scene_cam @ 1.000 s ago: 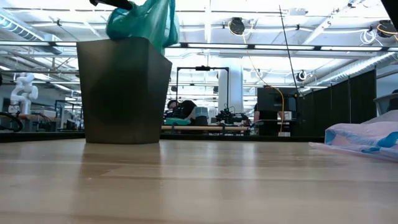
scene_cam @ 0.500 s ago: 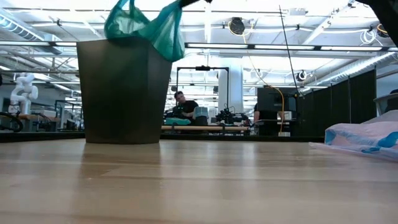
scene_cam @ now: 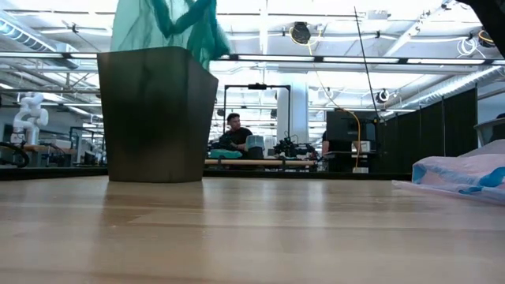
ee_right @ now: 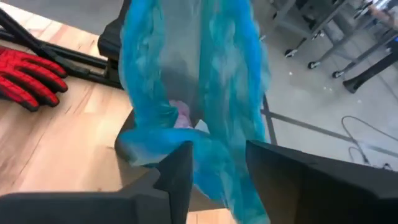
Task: Place trash/remove bag and relplace
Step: Remove the trash bag from the trash bin
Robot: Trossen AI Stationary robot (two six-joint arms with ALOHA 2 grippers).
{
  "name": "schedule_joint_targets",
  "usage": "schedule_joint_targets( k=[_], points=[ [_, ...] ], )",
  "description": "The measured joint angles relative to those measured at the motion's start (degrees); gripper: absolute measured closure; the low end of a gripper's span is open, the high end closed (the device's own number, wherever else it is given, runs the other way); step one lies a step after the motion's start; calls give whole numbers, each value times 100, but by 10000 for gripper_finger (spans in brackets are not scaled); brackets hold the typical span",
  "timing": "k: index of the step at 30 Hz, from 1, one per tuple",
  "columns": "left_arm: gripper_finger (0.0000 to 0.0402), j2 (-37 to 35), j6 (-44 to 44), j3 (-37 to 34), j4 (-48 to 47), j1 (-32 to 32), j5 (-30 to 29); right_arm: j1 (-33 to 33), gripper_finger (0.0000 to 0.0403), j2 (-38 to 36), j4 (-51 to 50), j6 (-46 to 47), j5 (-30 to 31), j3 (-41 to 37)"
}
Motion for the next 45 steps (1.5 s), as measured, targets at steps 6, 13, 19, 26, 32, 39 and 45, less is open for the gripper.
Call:
schedule_joint_targets(
  k=[6,13,19,26,32,39,45],
  points=[
    [402,7,21,411,-175,0,-4,-30,256,6,136,160,268,0],
    [402,38,-52,454,-499,0,-76,66,250,24,469,558,-296,-2],
    [402,282,-125,454,-663,0,-138,418,206,246,1595,-78,44,-2],
    [402,477,-23,454,-677,0,-129,142,141,563,2423,-54,-186,-7],
    [402,483,93,452,-547,0,-106,-357,115,866,2883,910,-1726,3],
    [402,481,319,452,-419,6,-131,-349,115,1357,3362,1642,-2888,-7],
    [402,480,431,452,-380,13,-306,29,115,1387,3491,1649,-2825,-7]
  ],
)
